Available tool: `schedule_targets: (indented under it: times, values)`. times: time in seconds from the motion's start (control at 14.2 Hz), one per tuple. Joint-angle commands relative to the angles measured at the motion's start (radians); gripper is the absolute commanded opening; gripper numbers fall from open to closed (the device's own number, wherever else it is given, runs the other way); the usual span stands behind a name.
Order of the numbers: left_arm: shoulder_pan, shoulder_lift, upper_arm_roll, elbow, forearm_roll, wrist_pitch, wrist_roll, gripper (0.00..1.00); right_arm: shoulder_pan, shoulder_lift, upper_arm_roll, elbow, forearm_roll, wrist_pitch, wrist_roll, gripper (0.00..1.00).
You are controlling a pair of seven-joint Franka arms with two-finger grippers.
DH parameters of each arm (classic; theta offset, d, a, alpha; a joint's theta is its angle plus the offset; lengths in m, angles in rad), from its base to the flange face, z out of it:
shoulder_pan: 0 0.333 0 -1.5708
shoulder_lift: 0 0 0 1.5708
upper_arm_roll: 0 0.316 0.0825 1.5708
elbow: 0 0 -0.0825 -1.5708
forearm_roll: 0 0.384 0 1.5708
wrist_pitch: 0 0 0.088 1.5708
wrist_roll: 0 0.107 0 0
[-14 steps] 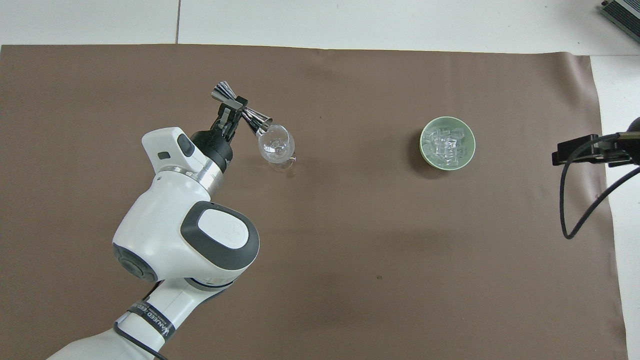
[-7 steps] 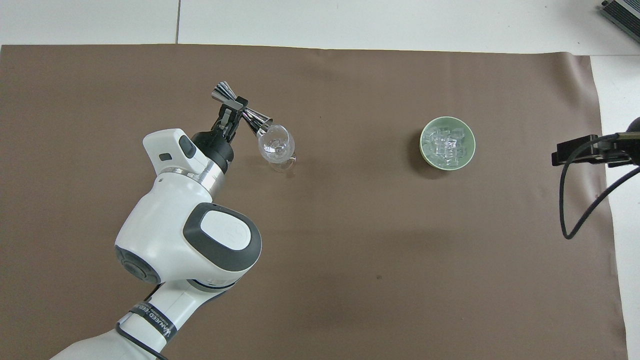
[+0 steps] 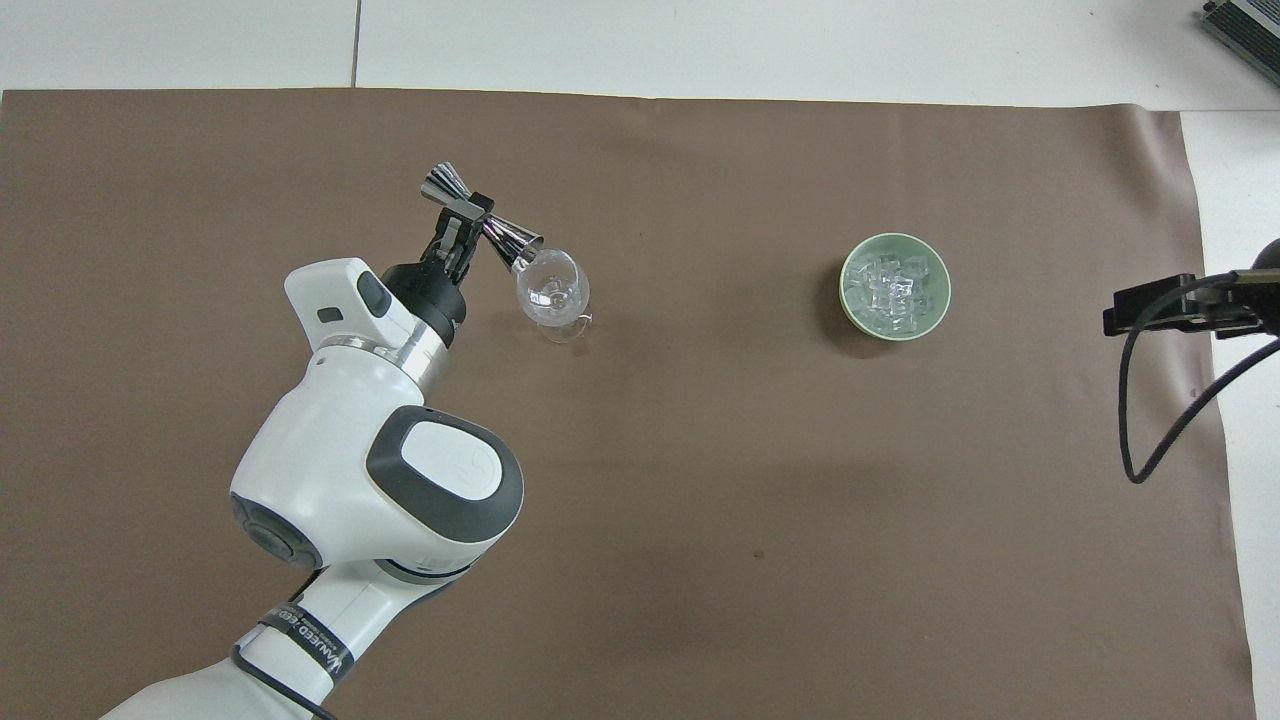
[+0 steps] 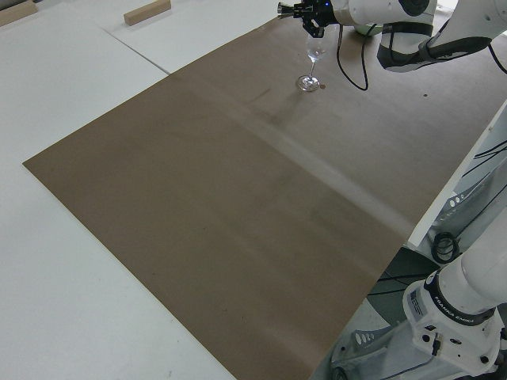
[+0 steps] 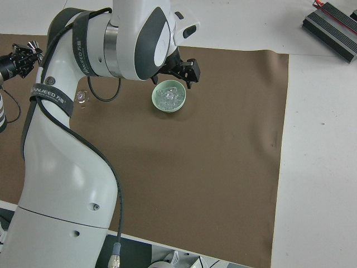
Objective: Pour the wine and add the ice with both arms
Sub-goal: 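Turn the cup upright with the left gripper while the right gripper reaches ice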
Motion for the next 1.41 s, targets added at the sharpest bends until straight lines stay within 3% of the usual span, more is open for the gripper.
schedule_targets:
  times: [0.0, 0.21, 0.42, 0.64, 0.92, 1.06, 1.34]
  values:
    - [0.021, -0.004, 0.005, 0.017, -0.048, -0.039, 0.001, 0.0, -0.011, -0.029, 0.002, -0.034, 0.02, 0.01, -0.021, 1.0]
    - [0.048, -0.025, 0.005, 0.012, -0.084, -0.068, 0.0, 0.0, -0.011, -0.029, 0.002, -0.035, 0.02, 0.01, -0.023, 1.0]
    - [0.076, -0.052, 0.004, 0.015, -0.197, -0.131, -0.028, 0.0, -0.011, -0.029, 0.002, -0.035, 0.02, 0.009, -0.02, 1.0]
    - [0.088, -0.064, 0.002, 0.018, -0.205, -0.147, -0.144, 0.0, -0.007, -0.029, 0.002, -0.034, 0.02, -0.001, -0.012, 1.0]
    - [0.139, -0.085, 0.005, 0.017, -0.206, -0.262, -0.353, 0.0, -0.011, -0.033, 0.002, -0.037, 0.02, -0.001, -0.01, 1.0]
    - [0.176, -0.098, 0.01, 0.015, -0.206, -0.341, -0.44, 0.0, -0.007, -0.023, 0.003, -0.054, 0.023, 0.036, -0.007, 1.0]
    - [0.246, -0.121, 0.017, 0.01, -0.205, -0.505, -0.577, 0.0, 0.037, -0.009, 0.003, -0.173, 0.049, 0.232, 0.023, 1.0]
